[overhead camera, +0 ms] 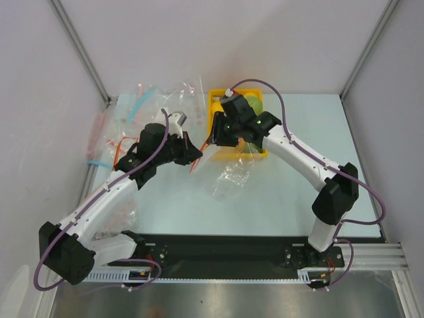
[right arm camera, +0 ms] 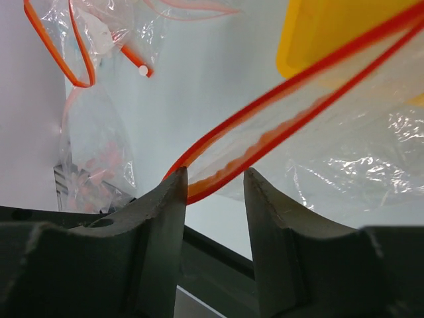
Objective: Place the food in the zip-top bag and seal the zipper
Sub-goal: Open the zipper of the food storage bag.
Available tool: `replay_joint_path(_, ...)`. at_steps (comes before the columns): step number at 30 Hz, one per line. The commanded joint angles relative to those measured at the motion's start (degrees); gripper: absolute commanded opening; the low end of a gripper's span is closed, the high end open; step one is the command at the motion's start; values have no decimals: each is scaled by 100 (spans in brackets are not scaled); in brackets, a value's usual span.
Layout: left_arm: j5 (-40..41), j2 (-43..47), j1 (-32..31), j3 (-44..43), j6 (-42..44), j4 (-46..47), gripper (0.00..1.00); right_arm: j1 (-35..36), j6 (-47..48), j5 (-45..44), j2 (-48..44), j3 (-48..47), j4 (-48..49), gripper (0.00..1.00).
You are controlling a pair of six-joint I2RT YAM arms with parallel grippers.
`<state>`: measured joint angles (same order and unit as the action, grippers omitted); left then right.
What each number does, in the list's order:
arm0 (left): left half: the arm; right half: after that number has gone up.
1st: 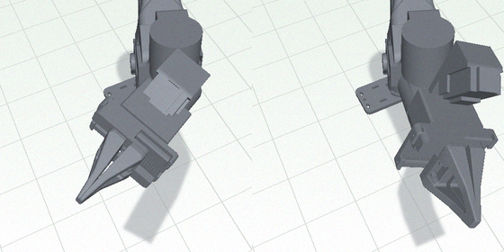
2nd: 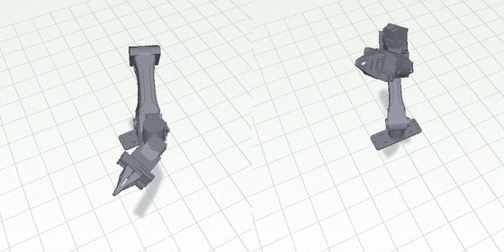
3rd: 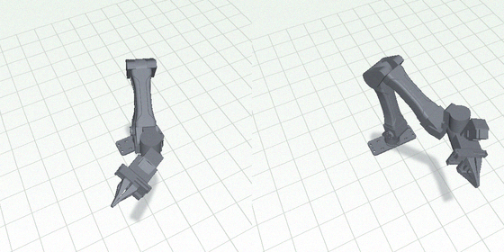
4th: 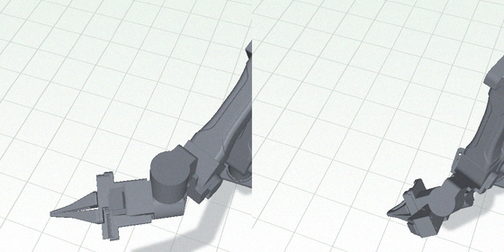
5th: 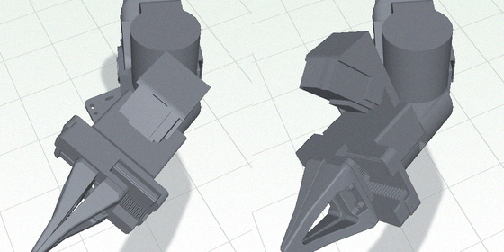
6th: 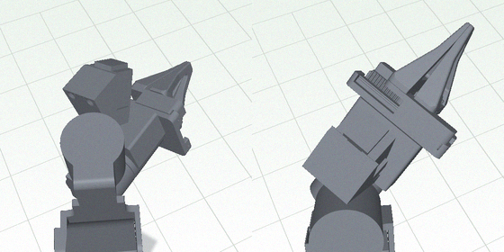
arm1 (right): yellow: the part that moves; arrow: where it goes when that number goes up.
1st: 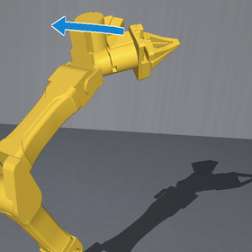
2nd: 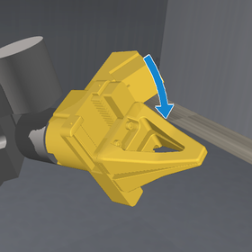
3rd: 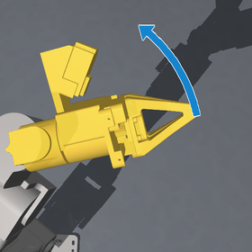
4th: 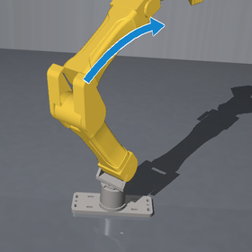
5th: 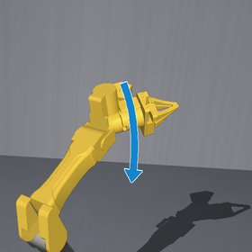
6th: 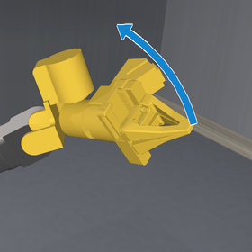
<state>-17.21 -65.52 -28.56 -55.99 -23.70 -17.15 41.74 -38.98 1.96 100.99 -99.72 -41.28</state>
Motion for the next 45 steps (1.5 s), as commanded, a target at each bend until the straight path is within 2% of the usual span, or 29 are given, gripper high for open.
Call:
replay_joint_path(1, -107, 127, -45, -228, -12, 273, 1, -43, 13, -55, -273, 5, 102, 44)
replay_joint_path(2, -124, 118, -45, -237, 6, 247, 0, -60, 22, -72, -273, 14, 102, 43)
replay_joint_path(3, -159, 109, -36, -246, 6, 230, 0, -52, 14, -81, -299, 32, 120, 37)
replay_joint_path(4, -255, 109, -36, -246, 15, 238, 0, -60, 22, -64, -299, 32, 137, 26)
replay_joint_path(7, -432, 144, -45, -202, 6, 378, 0, -60, 13, -38, -290, 32, 155, 24)
replay_joint_path(9, -581, 171, -53, -202, 15, 466, 0, -69, 22, -3, -282, 32, 146, 17)
replay_joint_path(10, -616, 188, -45, -211, 6, 484, 0, -69, 40, 24, -282, 14, 164, 6)
replay_joint_path(11, -738, 197, -45, -228, 6, 510, 0, -86, 40, 15, -282, 6, 155, 0)
replay_joint_path(12, -792, 188, -53, -255, 15, 511, 1, -87, 57, 15, -273, -3, 138, 0)
replay_joint_path(14, -801, 180, -45, -404, 15, 406, 9, -95, 84, 7, -308, -3, 129, 0)
replay_joint_path(15, -714, 171, -45, -465, 15, 344, 26, -95, 101, -11, -325, 5, 146, 0)
replay_joint_path(18, -408, 101, -27, -825, 6, -24, 52, -95, 189, 33, -396, 49, 172, 0)
replay_joint_path(20, -266, 22, 16, -992, -46, -375, 57, -87, 242, 120, -439, 93, 181, 0)
replay_joint_path(24, -221, -101, 61, -1230, -117, -482, 62, -95, 374, 287, -562, 260, 304, 0)
replay_joint_path(31, -282, -470, 61, -1441, -73, -676, 62, -95, 453, 463, -738, 366, 480, 0)
replay_joint_path(37, -397, -796, 43, -1582, 41, -842, 55, -43, 532, 692, -984, 568, 840, 0)
replay_joint_path(40, -362, -884, 43, -1652, 138, -922, 48, -25, 593, 771, -1029, 621, 902, 0)
replay_joint_path(45, -318, -980, 52, -1749, 270, -957, 27, -8, 655, 1008, -1081, 700, 1034, 0)
